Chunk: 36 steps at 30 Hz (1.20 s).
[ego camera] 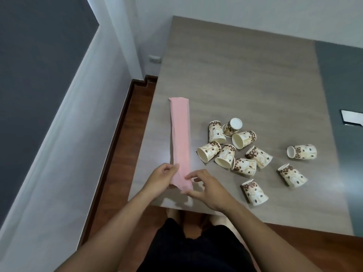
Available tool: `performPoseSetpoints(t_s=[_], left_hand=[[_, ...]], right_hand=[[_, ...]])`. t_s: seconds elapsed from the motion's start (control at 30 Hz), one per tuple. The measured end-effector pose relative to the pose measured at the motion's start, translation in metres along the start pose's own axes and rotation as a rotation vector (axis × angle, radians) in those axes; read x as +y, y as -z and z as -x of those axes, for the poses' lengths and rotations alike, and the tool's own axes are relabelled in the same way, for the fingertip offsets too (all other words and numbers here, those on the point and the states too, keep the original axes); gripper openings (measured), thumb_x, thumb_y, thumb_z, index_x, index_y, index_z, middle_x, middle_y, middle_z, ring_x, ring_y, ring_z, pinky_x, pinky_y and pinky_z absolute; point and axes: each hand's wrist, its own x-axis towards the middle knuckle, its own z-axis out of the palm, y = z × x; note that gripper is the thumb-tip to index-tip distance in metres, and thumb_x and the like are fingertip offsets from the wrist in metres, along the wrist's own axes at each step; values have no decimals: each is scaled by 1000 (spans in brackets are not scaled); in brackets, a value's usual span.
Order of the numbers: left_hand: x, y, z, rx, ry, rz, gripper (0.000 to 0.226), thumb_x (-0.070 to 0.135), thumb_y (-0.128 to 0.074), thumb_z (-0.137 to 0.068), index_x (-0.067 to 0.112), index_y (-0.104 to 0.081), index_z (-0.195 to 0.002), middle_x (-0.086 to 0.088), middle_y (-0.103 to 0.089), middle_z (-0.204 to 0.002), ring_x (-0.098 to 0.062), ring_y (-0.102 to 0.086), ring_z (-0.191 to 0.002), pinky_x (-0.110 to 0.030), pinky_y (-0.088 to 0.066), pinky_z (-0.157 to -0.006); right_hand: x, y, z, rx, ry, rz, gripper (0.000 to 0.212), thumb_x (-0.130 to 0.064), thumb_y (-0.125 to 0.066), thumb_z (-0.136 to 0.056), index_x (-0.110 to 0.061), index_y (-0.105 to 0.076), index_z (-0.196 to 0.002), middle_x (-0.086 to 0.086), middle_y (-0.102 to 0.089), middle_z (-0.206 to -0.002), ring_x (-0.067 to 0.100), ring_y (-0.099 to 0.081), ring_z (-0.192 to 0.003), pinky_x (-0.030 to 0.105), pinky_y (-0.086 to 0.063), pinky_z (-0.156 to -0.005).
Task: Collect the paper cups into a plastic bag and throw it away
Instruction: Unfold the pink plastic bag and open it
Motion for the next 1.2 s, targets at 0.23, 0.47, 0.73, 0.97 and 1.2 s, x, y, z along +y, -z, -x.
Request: performPoseSetpoints(t_s=[0.23,0.47,0.73,0.97,1.2], left_hand=[[37,3,45,-111,-228,59,54,68,-89,-85,25,-82,-118,2,-87,-110,-17,-84,-102,-29,-68,-84],[46,21,49,365,-278,-87,53,52,-77,-103,5,-74,-81,-8,-71,-65,-6,-60,-51,-22,-39,-51],[59,31,56,643,-365,-335,34,43,-63,-111,10,-72,-105,-15,-72,-113,-41,-66,-110,-44,-51,-88],[83,5,64,364,-680,-827,68,70,-73,-95,27,-66,-147,2,-57,-143,-23,-52,-136,-48,-47,-111],[101,-5,57,506,-429,-105,23,8,-57,-111,21,-76,-109,5,-74,-104,-10,-66,-88,-18,-52,-71]], right_hand=[[-27,20,9,215,16,-254,7,-36,-77,-104,-32,-83,-104,-19,-83,-96,0,-77,-86,13,-53,-74],[-24,53,7,518,-103,-559,11,-21,-59,-112,-16,-66,-106,8,-84,-103,16,-84,-90,46,-63,-90],[-41,72,13,512,-105,-602,19,-23,-52,-110,-12,-66,-101,7,-83,-96,25,-84,-80,49,-64,-86],[-61,69,17,406,51,-464,29,-33,-53,-107,-10,-60,-91,2,-80,-89,20,-80,-78,55,-62,-91],[-41,76,20,483,116,-146,27,-36,-68,-99,-23,-59,-77,-9,-69,-73,5,-59,-63,25,-49,-68]])
